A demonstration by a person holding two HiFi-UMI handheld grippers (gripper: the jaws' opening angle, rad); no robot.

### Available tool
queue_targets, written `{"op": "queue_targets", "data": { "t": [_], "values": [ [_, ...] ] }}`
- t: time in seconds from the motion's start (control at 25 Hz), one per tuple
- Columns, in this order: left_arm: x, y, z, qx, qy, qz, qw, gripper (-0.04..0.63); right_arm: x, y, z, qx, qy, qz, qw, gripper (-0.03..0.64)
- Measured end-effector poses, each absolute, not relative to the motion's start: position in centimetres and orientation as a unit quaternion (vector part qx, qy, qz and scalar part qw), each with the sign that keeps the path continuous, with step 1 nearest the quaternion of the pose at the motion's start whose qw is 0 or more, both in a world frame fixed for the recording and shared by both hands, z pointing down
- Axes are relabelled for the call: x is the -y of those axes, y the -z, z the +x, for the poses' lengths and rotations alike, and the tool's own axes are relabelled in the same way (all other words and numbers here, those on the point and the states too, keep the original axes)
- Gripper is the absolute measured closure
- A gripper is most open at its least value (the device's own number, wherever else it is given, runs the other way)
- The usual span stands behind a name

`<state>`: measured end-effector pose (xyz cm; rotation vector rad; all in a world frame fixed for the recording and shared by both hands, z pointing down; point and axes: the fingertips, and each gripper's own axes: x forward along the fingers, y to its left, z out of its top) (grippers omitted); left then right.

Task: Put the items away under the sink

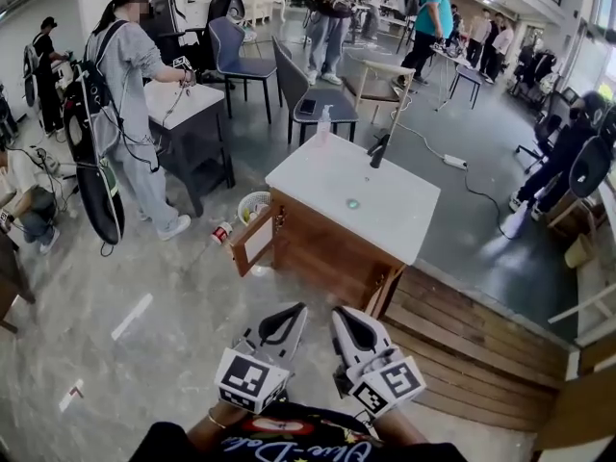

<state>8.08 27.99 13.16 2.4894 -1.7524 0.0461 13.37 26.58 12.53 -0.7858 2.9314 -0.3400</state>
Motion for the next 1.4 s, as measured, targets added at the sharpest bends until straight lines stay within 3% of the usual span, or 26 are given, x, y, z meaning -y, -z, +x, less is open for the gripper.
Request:
{"op": "queue_targets", "data": {
  "t": [0.68, 1.4],
  "values": [
    [-26.3, -14.4, 4.2, 0.563, 0.002, 0.824, 0.066, 0.589, -24.3, -13.4, 10.1, -0.953, 0.109, -0.281, 0.023, 0.607],
    [-16.1, -14.4, 2.0, 0.580, -0.008, 0.812, 0.063, 0.589, -13.9, -13.4, 7.8, -0.957, 0.118, -0.263, 0.036, 0.607]
  ]
}}
